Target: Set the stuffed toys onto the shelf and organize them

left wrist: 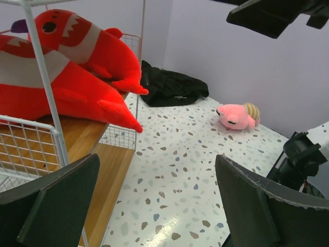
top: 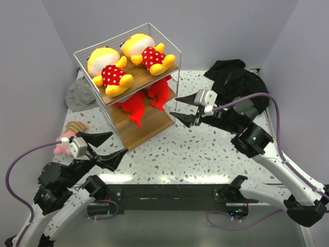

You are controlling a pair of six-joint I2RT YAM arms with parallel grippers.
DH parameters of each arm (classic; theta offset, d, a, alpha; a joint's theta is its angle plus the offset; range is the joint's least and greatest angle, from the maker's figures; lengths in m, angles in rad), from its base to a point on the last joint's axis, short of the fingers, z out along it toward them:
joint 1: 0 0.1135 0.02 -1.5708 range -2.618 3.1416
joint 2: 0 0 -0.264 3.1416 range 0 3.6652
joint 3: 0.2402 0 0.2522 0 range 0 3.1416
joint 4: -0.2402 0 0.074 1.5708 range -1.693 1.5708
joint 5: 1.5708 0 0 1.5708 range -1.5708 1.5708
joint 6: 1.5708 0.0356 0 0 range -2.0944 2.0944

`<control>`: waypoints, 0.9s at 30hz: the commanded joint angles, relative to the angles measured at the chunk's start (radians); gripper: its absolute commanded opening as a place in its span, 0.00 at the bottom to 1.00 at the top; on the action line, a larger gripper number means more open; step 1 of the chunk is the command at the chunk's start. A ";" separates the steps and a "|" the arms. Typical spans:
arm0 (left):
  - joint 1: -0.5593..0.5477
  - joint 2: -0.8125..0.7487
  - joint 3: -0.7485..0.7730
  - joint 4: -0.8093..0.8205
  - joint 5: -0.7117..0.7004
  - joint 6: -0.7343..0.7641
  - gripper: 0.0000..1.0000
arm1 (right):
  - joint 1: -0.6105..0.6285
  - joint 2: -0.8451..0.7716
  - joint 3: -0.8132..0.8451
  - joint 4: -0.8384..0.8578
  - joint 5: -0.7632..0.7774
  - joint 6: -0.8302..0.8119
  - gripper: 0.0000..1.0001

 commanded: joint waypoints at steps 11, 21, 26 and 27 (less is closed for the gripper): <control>-0.005 -0.050 -0.025 0.037 -0.078 -0.034 1.00 | -0.002 0.025 -0.159 -0.580 1.096 1.120 0.63; -0.004 -0.133 -0.034 0.032 -0.126 -0.039 1.00 | -0.194 0.290 -0.144 -0.992 1.586 1.567 0.64; -0.004 -0.133 -0.033 0.032 -0.126 -0.039 1.00 | -0.367 0.505 -0.115 -1.114 1.648 1.603 0.66; -0.004 -0.133 -0.033 0.032 -0.126 -0.039 1.00 | -0.383 0.548 -0.093 -1.139 1.660 1.643 0.66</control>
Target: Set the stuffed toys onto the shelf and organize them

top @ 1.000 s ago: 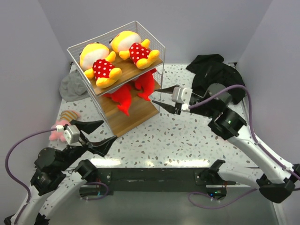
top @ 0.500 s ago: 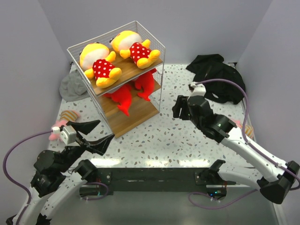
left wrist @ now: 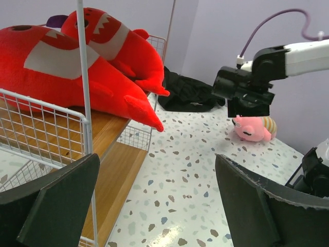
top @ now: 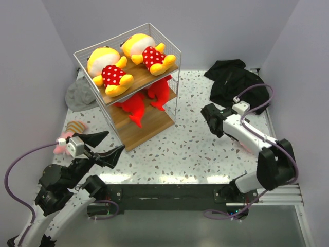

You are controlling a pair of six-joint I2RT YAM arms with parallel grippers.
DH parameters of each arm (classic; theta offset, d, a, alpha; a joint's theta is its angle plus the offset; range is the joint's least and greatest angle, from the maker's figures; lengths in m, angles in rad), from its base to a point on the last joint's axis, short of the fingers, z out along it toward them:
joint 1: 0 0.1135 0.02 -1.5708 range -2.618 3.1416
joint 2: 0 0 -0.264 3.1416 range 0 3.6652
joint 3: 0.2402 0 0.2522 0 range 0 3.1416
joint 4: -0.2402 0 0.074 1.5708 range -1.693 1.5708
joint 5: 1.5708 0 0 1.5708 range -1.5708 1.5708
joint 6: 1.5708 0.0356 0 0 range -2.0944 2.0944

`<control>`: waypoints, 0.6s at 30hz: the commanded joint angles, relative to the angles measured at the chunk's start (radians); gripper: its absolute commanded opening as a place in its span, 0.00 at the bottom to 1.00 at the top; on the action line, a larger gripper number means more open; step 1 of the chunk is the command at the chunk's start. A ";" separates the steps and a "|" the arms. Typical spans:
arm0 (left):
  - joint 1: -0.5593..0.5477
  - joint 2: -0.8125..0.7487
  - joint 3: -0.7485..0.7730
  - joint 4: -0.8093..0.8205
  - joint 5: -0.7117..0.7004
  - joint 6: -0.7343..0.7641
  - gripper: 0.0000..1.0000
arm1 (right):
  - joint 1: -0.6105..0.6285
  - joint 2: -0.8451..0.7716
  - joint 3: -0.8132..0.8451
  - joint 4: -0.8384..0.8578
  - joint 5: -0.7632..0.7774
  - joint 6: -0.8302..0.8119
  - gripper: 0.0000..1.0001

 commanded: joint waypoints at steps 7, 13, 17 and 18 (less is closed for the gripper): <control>-0.005 -0.094 -0.003 0.031 -0.012 -0.016 1.00 | -0.163 0.467 0.175 -0.429 0.248 0.391 0.77; -0.004 -0.094 -0.003 0.031 -0.015 -0.016 1.00 | -0.180 0.578 0.216 -0.423 0.274 0.336 0.80; -0.004 -0.090 -0.003 0.030 -0.017 -0.016 1.00 | -0.188 0.563 0.217 -0.284 0.233 0.115 0.83; -0.004 -0.085 -0.003 0.031 -0.015 -0.015 1.00 | -0.188 0.543 0.207 -0.229 0.210 0.039 0.84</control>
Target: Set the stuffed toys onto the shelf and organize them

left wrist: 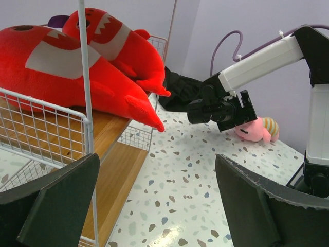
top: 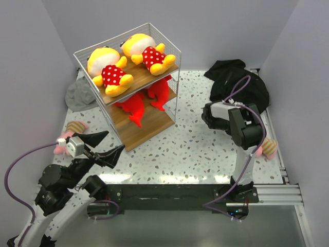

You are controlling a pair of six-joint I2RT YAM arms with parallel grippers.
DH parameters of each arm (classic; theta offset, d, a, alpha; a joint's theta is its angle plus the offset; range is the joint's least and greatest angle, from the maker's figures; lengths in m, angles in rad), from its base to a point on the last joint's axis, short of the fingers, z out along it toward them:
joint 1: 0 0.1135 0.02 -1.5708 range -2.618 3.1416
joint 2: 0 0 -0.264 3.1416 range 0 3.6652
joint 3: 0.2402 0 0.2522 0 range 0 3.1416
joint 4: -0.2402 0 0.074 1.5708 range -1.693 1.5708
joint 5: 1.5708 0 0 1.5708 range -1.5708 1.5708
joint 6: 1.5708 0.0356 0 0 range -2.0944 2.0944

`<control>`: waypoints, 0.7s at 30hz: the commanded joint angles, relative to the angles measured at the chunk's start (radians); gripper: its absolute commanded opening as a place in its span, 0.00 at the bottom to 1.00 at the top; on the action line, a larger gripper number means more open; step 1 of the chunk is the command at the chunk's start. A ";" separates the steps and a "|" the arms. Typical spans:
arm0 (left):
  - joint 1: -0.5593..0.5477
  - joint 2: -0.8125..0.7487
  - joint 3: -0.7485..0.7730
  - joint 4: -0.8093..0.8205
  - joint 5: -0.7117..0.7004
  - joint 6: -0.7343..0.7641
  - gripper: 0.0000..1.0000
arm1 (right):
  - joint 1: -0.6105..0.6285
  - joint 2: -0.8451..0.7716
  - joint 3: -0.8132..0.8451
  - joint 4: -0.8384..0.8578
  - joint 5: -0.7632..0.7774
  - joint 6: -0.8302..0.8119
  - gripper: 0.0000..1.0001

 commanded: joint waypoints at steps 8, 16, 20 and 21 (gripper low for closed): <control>-0.004 -0.071 -0.001 0.029 -0.010 -0.013 1.00 | -0.039 -0.313 -0.165 0.548 -0.207 -0.704 0.90; -0.005 -0.080 -0.001 0.029 -0.013 -0.015 1.00 | -0.090 -0.176 -0.104 0.449 -0.194 -0.656 0.93; -0.005 -0.083 -0.001 0.029 -0.015 -0.015 1.00 | -0.112 -0.140 -0.102 0.477 -0.220 -0.675 0.85; -0.005 -0.083 -0.001 0.029 -0.013 -0.015 1.00 | -0.116 -0.137 -0.101 0.476 -0.220 -0.676 0.74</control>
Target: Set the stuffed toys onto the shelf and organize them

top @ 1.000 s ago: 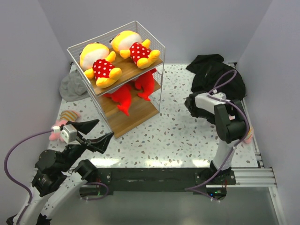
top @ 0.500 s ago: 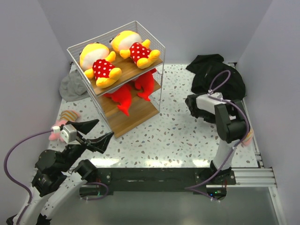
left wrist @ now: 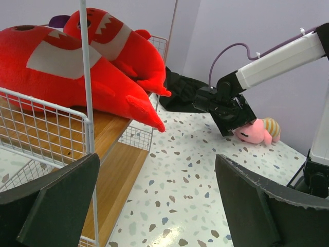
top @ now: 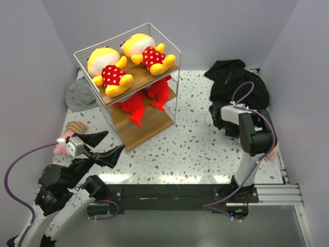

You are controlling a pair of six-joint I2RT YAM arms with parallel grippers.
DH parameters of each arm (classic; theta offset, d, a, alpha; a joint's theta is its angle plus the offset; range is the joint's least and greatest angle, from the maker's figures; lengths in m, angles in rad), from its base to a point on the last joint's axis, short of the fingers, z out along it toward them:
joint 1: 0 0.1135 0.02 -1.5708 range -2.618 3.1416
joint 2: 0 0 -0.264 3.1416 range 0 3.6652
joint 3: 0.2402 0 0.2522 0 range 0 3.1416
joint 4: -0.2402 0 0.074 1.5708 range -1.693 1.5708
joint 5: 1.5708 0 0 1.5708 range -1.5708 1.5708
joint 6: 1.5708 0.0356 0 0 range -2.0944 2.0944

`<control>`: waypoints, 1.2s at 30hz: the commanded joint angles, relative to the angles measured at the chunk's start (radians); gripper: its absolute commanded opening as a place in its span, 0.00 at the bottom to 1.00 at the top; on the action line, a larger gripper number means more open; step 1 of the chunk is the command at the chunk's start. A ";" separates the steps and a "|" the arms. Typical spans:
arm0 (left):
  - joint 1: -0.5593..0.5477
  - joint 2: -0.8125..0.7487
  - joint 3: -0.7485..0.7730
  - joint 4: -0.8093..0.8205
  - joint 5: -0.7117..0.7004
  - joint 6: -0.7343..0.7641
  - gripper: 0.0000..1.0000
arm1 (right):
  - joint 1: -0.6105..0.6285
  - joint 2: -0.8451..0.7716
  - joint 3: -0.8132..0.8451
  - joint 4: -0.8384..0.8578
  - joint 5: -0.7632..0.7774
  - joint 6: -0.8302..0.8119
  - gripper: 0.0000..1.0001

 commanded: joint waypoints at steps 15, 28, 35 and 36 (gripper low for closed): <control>-0.004 -0.073 0.000 0.028 -0.012 -0.013 1.00 | 0.093 -0.309 0.169 -0.048 -0.571 -0.582 0.00; -0.004 -0.060 -0.003 0.031 -0.004 -0.010 1.00 | 0.212 -0.377 0.225 -0.242 -1.043 -0.740 0.03; -0.005 -0.065 -0.003 0.031 -0.004 -0.010 1.00 | 0.233 -0.331 0.315 -0.278 -1.198 -0.816 0.06; -0.005 -0.066 -0.003 0.031 -0.004 -0.010 1.00 | 0.232 -0.300 0.323 -0.291 -1.222 -0.833 0.06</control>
